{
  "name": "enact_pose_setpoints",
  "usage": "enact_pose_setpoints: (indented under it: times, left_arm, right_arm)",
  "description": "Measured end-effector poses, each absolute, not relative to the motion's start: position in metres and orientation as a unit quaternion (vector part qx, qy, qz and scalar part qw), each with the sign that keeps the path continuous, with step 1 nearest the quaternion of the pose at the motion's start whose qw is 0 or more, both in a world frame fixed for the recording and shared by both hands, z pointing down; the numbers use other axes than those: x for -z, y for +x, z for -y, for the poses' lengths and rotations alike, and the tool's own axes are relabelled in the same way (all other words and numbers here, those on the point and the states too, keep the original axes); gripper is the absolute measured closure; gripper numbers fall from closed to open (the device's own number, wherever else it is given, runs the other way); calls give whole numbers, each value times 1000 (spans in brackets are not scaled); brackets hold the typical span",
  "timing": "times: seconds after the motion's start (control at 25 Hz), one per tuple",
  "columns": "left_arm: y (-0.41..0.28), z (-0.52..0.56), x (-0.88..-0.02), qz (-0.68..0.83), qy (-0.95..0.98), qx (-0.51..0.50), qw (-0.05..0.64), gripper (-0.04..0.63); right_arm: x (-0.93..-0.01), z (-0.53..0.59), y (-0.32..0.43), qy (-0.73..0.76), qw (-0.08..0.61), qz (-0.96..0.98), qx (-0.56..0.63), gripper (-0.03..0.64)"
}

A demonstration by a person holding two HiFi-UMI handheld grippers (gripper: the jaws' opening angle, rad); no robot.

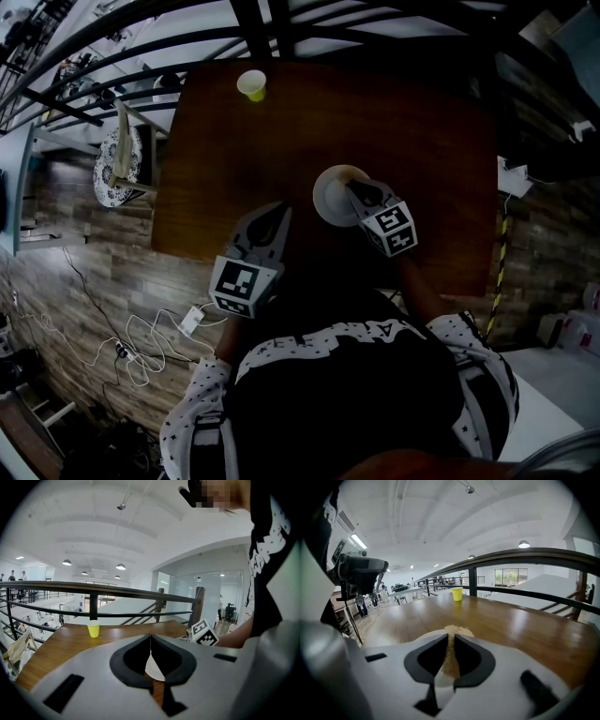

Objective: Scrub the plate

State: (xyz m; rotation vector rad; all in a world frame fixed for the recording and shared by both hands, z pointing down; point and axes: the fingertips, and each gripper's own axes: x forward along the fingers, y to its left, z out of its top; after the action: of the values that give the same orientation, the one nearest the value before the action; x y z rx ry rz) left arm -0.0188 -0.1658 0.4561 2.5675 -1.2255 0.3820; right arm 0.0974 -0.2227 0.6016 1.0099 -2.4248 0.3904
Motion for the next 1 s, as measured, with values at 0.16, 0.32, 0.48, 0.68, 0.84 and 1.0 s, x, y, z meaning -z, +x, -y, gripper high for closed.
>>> enact_pose_setpoints:
  times: [0.16, 0.32, 0.48, 0.68, 0.84, 1.0]
  left_arm:
    - [-20, 165, -455, 423, 887, -131, 135, 581]
    - [-20, 164, -456, 422, 887, -131, 134, 581]
    - [-19, 161, -457, 421, 887, -130, 133, 581]
    - [-20, 158, -456, 421, 888, -130, 133, 581]
    - [-21, 158, -455, 420, 888, -129, 133, 581]
    - [-21, 157, -455, 419, 889, -129, 133, 581]
  right_arm:
    - [-603, 220, 95, 367, 242, 887, -143, 568]
    - [-604, 215, 91, 361, 242, 889, -146, 568]
    - [-604, 212, 91, 362, 242, 888, -144, 568]
    - [-602, 207, 88, 360, 245, 889, -143, 568]
    - [-608, 200, 85, 350, 251, 889, -151, 568]
    - [-608, 198, 83, 350, 251, 890, -151, 568]
